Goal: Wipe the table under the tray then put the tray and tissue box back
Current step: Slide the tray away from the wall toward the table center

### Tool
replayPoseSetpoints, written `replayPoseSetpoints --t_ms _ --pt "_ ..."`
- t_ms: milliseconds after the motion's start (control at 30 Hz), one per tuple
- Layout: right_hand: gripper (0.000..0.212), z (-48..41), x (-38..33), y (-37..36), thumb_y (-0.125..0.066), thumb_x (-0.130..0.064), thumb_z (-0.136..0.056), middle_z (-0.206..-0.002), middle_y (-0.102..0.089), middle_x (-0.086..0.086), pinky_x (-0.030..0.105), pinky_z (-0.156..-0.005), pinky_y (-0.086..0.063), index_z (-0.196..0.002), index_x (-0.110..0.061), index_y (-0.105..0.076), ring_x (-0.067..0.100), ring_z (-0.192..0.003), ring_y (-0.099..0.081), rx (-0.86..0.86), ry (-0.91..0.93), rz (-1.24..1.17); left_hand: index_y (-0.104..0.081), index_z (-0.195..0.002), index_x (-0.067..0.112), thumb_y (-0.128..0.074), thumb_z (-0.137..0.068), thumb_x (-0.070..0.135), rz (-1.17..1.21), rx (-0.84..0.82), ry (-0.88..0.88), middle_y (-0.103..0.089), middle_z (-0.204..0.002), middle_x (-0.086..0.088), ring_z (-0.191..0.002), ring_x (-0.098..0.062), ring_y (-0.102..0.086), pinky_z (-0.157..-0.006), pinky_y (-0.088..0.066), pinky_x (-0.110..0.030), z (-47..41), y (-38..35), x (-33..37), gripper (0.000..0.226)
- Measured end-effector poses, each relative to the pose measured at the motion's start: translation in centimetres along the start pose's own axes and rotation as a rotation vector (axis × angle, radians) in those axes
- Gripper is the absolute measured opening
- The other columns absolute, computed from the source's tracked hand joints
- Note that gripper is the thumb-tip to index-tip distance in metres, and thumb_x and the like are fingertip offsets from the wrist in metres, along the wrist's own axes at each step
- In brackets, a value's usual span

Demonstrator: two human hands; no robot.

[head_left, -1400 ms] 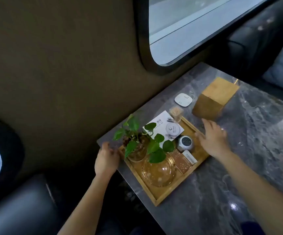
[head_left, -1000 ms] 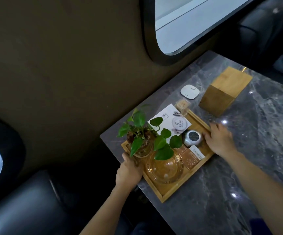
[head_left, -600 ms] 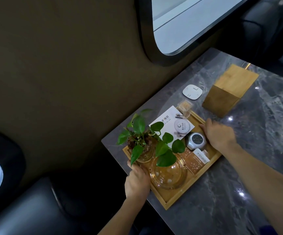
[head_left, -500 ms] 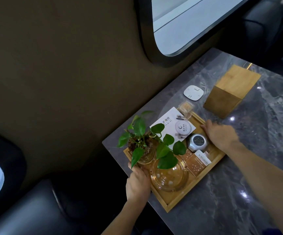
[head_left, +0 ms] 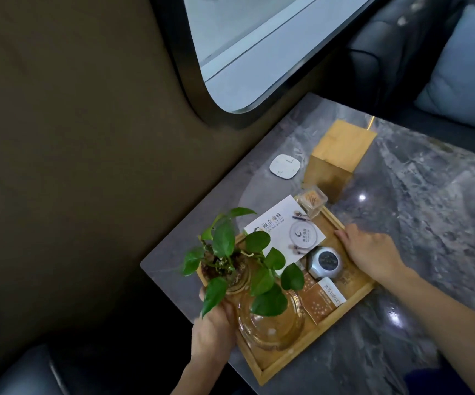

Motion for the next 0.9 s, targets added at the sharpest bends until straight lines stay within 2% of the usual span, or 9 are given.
replayPoseSetpoints --t_ms 67,133,267,333,433,533,633,767,900 --pt "0.047 1.4 1.5 0.5 -0.035 -0.035 -0.093 -0.034 -0.05 0.008 0.024 -0.027 -0.037 -0.063 -0.003 -0.051 0.025 -0.024 -0.046 -0.013 -0.041 -0.019 -0.038 -0.123 0.01 -0.028 -0.096 0.018 -0.127 -0.038 -0.037 -0.052 -0.108 -0.013 -0.095 -0.031 -0.062 -0.071 -0.045 -0.034 0.0 -0.6 1.0 0.03" --pt "0.06 2.9 3.2 1.0 -0.019 -0.039 -0.096 -0.035 -0.052 0.009 0.023 -0.029 -0.034 -0.061 -0.004 -0.053 0.025 -0.025 -0.047 -0.037 -0.095 -0.002 -0.037 -0.125 0.007 -0.031 -0.095 0.023 -0.029 -0.04 -0.04 -0.052 -0.097 -0.008 -0.096 -0.033 -0.062 -0.073 -0.044 -0.033 0.0 -1.0 2.1 0.034" --pt "0.038 6.2 6.7 1.3 -0.04 -0.035 -0.094 -0.049 -0.061 0.008 0.033 -0.038 -0.047 -0.074 -0.007 -0.054 0.026 -0.038 -0.055 -0.247 -0.263 0.043 -0.032 -0.107 0.005 -0.036 -0.094 0.023 -0.008 -0.089 -0.134 -0.065 -0.099 -0.02 -0.091 -0.043 -0.062 -0.069 -0.043 -0.039 0.0 -2.3 5.0 0.024" --pt "0.034 8.1 8.4 1.6 -0.042 -0.036 -0.093 -0.054 -0.062 0.007 0.034 -0.042 -0.048 -0.078 -0.008 -0.055 0.026 -0.043 -0.056 -0.294 -0.351 0.026 -0.031 -0.106 0.006 -0.037 -0.093 0.021 0.02 -0.11 -0.185 -0.067 -0.098 -0.023 -0.09 -0.045 -0.062 -0.072 -0.048 -0.043 0.0 -3.1 6.8 0.021" --pt "0.035 10.4 11.4 1.8 -0.039 -0.037 -0.094 -0.066 -0.067 0.011 0.034 -0.049 -0.048 -0.087 -0.008 -0.058 0.029 -0.055 -0.062 -0.319 -0.487 0.041 -0.034 -0.123 0.001 -0.037 -0.093 0.018 -0.031 -0.16 -0.245 -0.065 -0.107 -0.024 -0.097 -0.042 -0.061 -0.081 -0.048 -0.044 -0.2 -4.4 10.0 0.034" --pt "0.039 12.3 14.0 1.7 -0.026 -0.041 -0.095 -0.077 -0.07 0.01 0.035 -0.06 -0.051 -0.096 -0.013 -0.054 0.028 -0.068 -0.066 -0.36 -0.605 0.032 -0.03 -0.133 0.001 -0.043 -0.092 0.018 -0.092 -0.156 -0.376 -0.064 -0.11 -0.023 -0.097 -0.037 -0.061 -0.082 -0.047 -0.041 -1.0 -5.2 13.5 0.046" --pt "0.04 13.6 16.3 2.1 -0.028 -0.039 -0.095 -0.071 -0.071 0.012 0.037 -0.058 -0.048 -0.091 -0.009 -0.055 0.033 -0.065 -0.066 -0.317 -0.664 0.061 -0.022 -0.13 -0.002 -0.036 -0.094 0.019 -0.178 -0.178 -0.507 -0.065 -0.106 -0.023 -0.094 -0.04 -0.063 -0.077 -0.05 -0.045 -2.5 -5.7 17.3 0.043" --pt "0.039 14.8 19.7 1.6 -0.03 -0.037 -0.095 -0.073 -0.069 0.018 0.037 -0.055 -0.043 -0.085 -0.005 -0.051 0.037 -0.067 -0.065 -0.31 -0.788 0.009 -0.032 -0.118 0.0 -0.036 -0.095 0.02 -0.258 -0.221 -0.573 -0.063 -0.109 -0.023 -0.098 -0.041 -0.06 -0.084 -0.048 -0.051 -5.1 -6.7 23.0 0.03" --pt "0.04 15.3 21.9 0.8 -0.026 -0.037 -0.095 -0.078 -0.068 0.017 0.035 -0.055 -0.039 -0.084 -0.007 -0.05 0.035 -0.068 -0.064 -0.306 -0.884 -0.052 -0.029 -0.12 -0.004 -0.035 -0.095 0.015 -0.346 -0.246 -0.666 -0.063 -0.107 -0.026 -0.095 -0.043 -0.061 -0.083 -0.049 -0.055 -7.6 -8.1 26.6 0.032"
Point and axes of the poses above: each hand's wrist, its own z-axis away from the middle knuckle, its own y-axis out of the back of the hand, x = y × z, the point moved 3 cm from there along -z, towards the middle knuckle
